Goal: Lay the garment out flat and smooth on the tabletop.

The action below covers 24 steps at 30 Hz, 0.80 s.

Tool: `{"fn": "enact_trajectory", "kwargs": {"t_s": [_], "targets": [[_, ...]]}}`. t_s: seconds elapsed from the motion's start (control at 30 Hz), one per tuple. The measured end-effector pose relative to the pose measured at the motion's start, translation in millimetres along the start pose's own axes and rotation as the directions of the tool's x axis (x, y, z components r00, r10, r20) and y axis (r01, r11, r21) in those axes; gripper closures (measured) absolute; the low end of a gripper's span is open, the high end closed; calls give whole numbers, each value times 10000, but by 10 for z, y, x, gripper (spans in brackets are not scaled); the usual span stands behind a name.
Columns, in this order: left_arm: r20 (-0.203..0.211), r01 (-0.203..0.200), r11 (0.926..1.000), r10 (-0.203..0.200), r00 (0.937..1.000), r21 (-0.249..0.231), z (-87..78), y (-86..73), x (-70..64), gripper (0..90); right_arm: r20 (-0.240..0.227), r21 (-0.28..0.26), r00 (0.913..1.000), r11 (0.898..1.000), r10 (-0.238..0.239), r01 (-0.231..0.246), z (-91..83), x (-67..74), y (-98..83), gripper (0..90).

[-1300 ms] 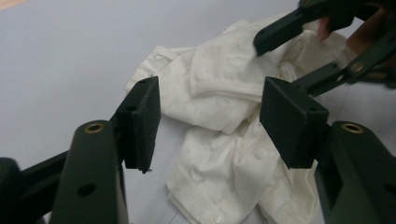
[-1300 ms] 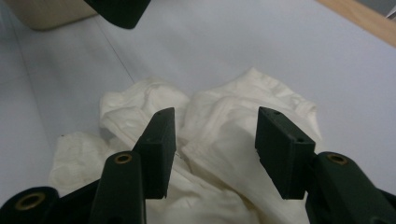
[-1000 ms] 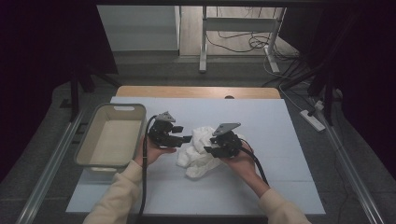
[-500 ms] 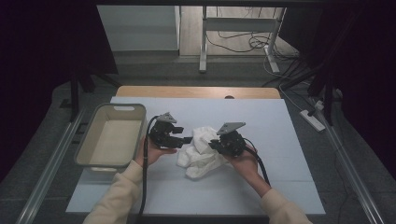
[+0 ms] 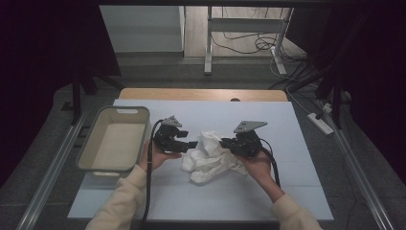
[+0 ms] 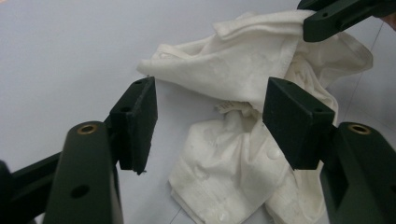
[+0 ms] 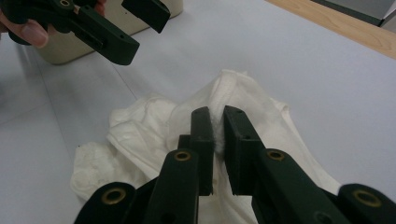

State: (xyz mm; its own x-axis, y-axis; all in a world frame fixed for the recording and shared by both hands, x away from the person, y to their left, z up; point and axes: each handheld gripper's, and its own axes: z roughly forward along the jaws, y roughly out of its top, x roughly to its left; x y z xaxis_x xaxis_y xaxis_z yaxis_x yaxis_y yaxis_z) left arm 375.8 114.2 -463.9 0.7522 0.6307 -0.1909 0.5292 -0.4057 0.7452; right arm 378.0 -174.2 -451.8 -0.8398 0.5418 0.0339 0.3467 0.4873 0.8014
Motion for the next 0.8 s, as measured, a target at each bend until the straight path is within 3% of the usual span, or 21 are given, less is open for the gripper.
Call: {"fn": "enact_trajectory", "kwargs": {"t_s": [0.17,0.47,0.63,0.8], "targets": [[-1,37,10000,-37,10000,-39,-4,-8,8,357,42,144,9999,9998,138,-139,-40,-16,-53,821],[0,-25,10000,25,10000,23,8,-5,-1,352,-30,1012,9982,9931,595,-589,-99,25,-428,823],[4,-18,10000,18,10000,15,6,-9,-1,351,-158,1240,9994,9919,297,-275,-151,171,-519,823],[-7,-14,10000,14,10000,6,5,-11,-5,351,-227,1407,9995,9899,218,-184,-172,224,-571,823]]}}
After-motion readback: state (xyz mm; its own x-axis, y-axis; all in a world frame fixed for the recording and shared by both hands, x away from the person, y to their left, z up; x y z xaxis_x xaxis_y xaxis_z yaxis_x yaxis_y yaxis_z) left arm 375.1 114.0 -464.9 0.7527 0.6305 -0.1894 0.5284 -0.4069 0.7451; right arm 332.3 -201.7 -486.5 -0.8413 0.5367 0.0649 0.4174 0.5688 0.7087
